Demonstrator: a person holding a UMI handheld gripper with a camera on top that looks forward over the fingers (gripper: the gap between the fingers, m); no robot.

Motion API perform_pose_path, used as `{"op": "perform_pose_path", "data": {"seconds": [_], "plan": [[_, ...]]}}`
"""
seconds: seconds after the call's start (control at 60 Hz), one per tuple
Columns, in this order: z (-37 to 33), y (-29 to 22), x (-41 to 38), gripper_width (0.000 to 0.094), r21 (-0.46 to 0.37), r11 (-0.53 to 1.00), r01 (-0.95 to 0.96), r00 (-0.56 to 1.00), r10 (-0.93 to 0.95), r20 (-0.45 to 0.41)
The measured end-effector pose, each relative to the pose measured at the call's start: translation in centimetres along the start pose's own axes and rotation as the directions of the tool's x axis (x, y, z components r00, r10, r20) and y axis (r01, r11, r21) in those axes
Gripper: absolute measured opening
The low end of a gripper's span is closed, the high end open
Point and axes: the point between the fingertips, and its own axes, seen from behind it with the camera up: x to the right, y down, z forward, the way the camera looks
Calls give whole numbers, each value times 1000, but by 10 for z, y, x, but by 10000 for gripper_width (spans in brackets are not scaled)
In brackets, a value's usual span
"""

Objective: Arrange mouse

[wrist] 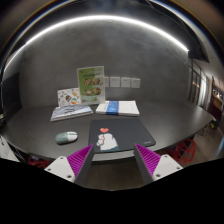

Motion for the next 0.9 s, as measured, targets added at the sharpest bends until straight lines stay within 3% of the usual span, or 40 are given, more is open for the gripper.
{"op": "perform_pose_path", "data": {"seconds": [0.267, 0.45, 0.583, 0.7, 0.767, 0.9], "plan": [[22, 7, 13, 822, -41, 995, 87, 984, -79, 160], [45, 44, -70, 826, -64, 986, 153, 925, -120, 361], [69, 59, -139, 830, -94, 989, 118, 904, -68, 422], [91, 61, -187, 831, -110, 988, 104, 908, -49, 416], [112, 57, -198, 839, -76, 992, 99, 921, -63, 383], [130, 41, -231, 844, -115, 990, 85, 936, -39, 350]]}}
